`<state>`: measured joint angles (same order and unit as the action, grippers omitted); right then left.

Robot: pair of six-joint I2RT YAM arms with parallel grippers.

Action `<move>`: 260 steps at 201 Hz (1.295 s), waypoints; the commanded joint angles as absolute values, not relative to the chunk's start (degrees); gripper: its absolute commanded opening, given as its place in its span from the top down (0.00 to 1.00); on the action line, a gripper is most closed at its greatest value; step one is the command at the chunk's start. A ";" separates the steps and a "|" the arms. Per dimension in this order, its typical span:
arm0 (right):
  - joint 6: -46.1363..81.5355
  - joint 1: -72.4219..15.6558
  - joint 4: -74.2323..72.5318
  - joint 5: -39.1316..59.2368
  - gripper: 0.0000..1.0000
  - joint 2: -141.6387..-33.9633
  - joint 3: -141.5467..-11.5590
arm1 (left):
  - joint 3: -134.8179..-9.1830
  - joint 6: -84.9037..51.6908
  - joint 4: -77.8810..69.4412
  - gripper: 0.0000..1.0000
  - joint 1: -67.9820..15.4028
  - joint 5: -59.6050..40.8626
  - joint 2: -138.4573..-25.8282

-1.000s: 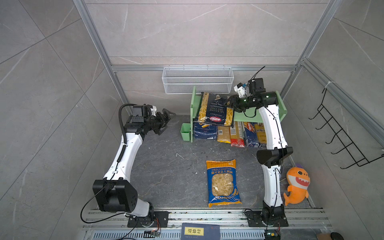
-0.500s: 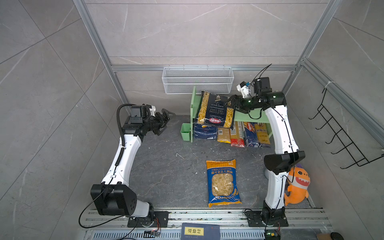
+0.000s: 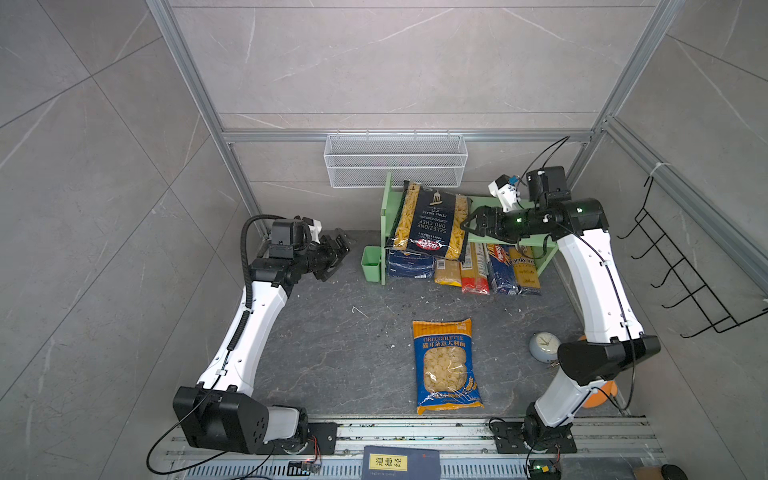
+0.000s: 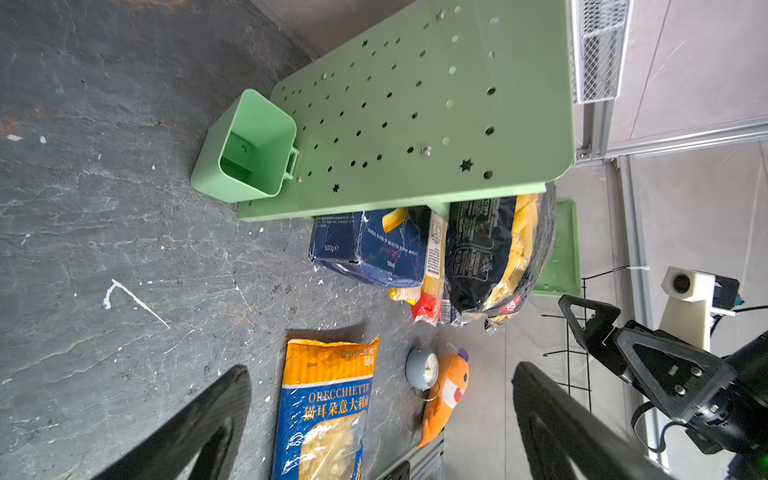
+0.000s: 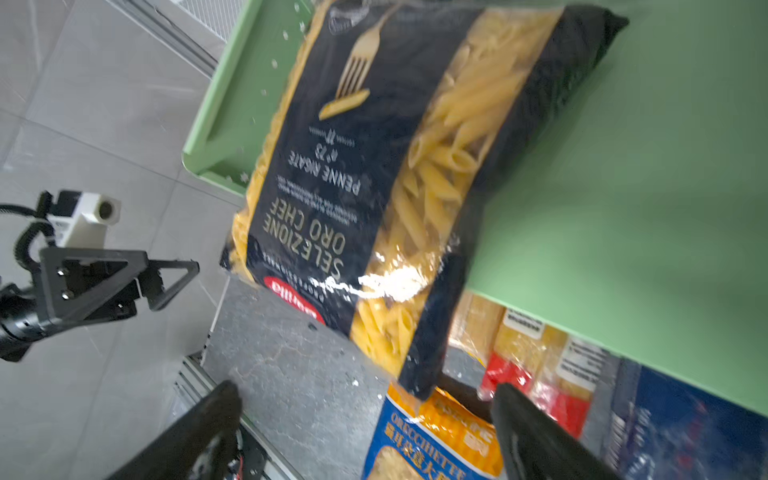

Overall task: Place and organize the pasta boxes and bags onto the shelf
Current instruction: 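Move both grippers down to the orecchiette bag on the floor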

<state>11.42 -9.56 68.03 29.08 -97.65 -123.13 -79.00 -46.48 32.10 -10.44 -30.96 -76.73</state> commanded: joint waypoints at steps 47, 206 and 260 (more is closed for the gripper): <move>11.63 -9.62 65.54 27.17 0.01 -80.15 -94.95 | -70.06 -49.79 32.65 0.00 -22.47 -21.57 -70.10; 25.73 -11.01 52.25 31.94 0.01 -62.31 -42.54 | -50.62 -63.59 17.59 0.11 -47.71 -9.24 -79.54; 27.96 -11.22 45.35 33.82 0.01 -64.07 -37.01 | -49.24 -64.93 15.12 0.22 -49.23 -10.19 -84.20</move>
<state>26.04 -10.92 50.41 31.99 -62.89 -39.81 -49.93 -63.51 17.65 -48.80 -10.57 -82.50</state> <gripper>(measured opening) 0.990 0.797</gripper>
